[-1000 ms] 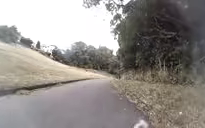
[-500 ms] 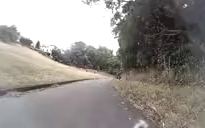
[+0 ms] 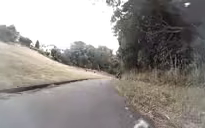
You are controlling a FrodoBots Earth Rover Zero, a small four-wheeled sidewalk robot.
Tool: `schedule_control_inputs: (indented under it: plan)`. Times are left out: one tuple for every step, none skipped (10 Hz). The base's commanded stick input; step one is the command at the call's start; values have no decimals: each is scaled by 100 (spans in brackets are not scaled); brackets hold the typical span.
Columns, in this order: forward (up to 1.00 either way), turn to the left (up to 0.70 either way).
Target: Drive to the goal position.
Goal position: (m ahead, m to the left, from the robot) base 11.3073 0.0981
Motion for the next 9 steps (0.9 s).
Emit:
schedule_control_inputs:
  plan:
    - [70, 0]
    - [70, 0]
    - [70, 0]
    - [70, -14]
    - [70, -14]
    - [70, 0]
    - [70, 0]
    - [70, 0]
    - [70, 0]
